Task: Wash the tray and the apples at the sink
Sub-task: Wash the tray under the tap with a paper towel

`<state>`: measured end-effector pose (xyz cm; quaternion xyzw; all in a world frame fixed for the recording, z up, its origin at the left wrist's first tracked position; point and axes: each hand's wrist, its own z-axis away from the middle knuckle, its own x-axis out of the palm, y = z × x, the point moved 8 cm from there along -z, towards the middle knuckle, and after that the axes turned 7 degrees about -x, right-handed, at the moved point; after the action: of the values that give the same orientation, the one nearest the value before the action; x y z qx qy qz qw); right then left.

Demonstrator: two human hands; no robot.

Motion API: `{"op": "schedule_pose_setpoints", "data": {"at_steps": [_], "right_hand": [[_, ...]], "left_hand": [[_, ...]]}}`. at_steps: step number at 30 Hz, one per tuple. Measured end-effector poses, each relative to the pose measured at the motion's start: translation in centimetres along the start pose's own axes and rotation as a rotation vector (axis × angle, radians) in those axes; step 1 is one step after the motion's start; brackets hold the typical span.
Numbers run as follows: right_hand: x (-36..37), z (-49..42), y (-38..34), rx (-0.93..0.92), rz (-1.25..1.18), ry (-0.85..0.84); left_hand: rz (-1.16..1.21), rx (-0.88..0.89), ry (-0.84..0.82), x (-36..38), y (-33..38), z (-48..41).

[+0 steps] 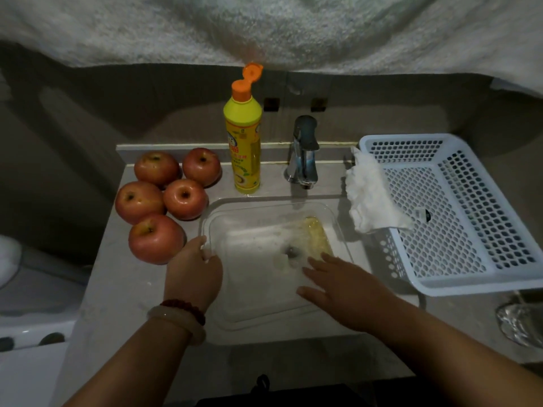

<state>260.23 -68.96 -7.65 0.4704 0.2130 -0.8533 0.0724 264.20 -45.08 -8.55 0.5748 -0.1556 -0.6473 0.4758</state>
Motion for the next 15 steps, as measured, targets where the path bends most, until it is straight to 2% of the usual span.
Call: {"op": "schedule_pose_setpoints", "data": {"at_steps": [7,11,15], "right_hand": [[-8.0,2.1,1.1,-0.021,-0.169,0.662],[-13.1,0.4,1.6,0.058,-0.125,0.777],[-17.2,-3.4,1.5,0.052,-0.030,0.747]], "left_hand": [[0.012,-0.050,0.001,-1.2,-1.0,-0.4],[0.071,-0.115,-0.023,-1.1,-0.8,-0.1],[0.198,-0.200,-0.066,-0.2,-0.9,0.1]]}}
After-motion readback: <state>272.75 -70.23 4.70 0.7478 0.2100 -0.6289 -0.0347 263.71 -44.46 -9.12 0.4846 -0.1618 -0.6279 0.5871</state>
